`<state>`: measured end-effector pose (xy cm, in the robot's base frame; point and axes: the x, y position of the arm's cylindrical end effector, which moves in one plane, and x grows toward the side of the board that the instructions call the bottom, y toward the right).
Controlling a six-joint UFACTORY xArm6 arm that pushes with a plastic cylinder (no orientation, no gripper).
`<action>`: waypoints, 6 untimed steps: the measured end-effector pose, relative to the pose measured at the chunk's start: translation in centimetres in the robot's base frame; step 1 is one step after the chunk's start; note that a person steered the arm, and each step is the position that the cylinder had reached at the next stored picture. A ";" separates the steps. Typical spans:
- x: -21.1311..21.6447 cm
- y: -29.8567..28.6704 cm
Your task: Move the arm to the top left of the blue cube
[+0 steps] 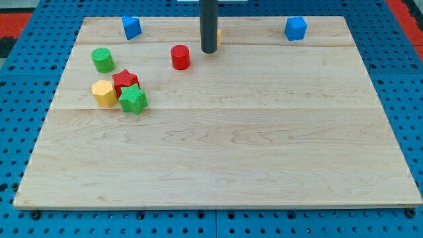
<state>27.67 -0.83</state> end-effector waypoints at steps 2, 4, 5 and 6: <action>-1.6 0.6; -4.0 3.7; -4.0 3.7; -4.0 3.7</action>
